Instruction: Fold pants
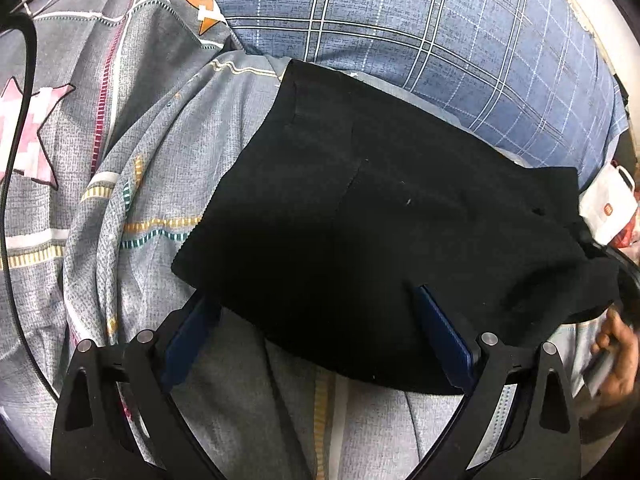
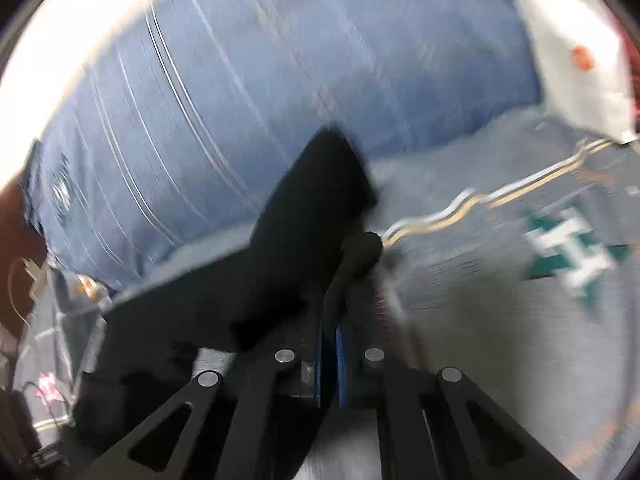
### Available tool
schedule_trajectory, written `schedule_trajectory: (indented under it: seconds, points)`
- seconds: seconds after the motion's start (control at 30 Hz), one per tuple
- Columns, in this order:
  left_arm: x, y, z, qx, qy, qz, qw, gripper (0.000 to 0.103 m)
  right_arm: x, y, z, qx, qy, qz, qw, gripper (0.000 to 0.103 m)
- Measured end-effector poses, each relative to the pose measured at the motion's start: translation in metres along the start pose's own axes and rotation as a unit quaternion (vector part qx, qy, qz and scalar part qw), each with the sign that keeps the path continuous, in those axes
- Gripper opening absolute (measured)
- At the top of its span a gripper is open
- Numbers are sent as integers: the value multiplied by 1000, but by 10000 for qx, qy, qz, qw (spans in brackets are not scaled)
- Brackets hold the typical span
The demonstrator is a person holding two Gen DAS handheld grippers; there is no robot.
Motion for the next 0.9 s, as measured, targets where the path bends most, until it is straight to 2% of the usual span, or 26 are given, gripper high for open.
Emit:
schedule_trajectory:
  seconds: [0.07, 0.17, 0.27, 0.33, 0.4, 0.47, 0.57, 0.63, 0.7, 0.8, 0.83, 0.87, 0.9]
  points:
    - [-3, -3, -2, -28, -28, -32, 10000, 98, -2, 2, -47, -49, 427, -19, 9991, 5]
    - [-6, -4, -5, -110, -68, -111, 9999, 98, -13, 13, -119, -435, 955, -77, 9944, 5]
    - [-8, -4, -8, -174, -74, -211, 9996, 98, -43, 32, -154, -884, 986, 24, 9912, 5]
    - [-11, -2, -9, -128, -35, -161, 9998, 98, -67, 49, -158, -1077, 789, 267, 9907, 6]
    - [-13, -1, -10, -106, -4, -68, 9999, 98, -88, 65, -152, -1022, 457, 782, 9906, 7]
    - [-13, -1, -9, -105, 37, -38, 9999, 98, -99, 71, -157, -911, 540, 1031, 9890, 10]
    - [-10, -5, -7, -172, 41, -135, 9998, 98, -97, 78, -170, -1102, 660, 1023, 9864, 24]
    - [-9, -7, -5, -147, 24, -221, 9996, 100, -95, 85, -169, -1095, 685, 1093, 9856, 44]
    - [-7, -5, -3, -89, 14, -264, 9996, 102, -93, 87, -168, -1015, 734, 1160, 9853, 44]
    - [-3, -1, 1, 41, 64, -238, 9997, 102, -95, 93, -152, -1001, 590, 1222, 9857, 45]
    - [-2, 0, 1, 32, 90, -223, 9997, 98, -97, 96, -146, -950, 548, 1314, 9852, 45]
    - [0, 0, 0, 6, 138, -225, 9997, 89, -99, 98, -141, -898, 535, 1384, 9848, 45]
    - [1, -1, -2, 39, 210, -221, 9995, 52, -101, 100, -136, -824, 525, 1466, 9844, 45]
Point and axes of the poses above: each gripper's, at about its wrist camera, not at the fingertips, and z roughly the way its jaws point, y to its right, x to its top, the point moved 6 cm from there along z, roughly the way its jaws point, and after that the axes turned 14 degrees about x, right-handed, at the moved point
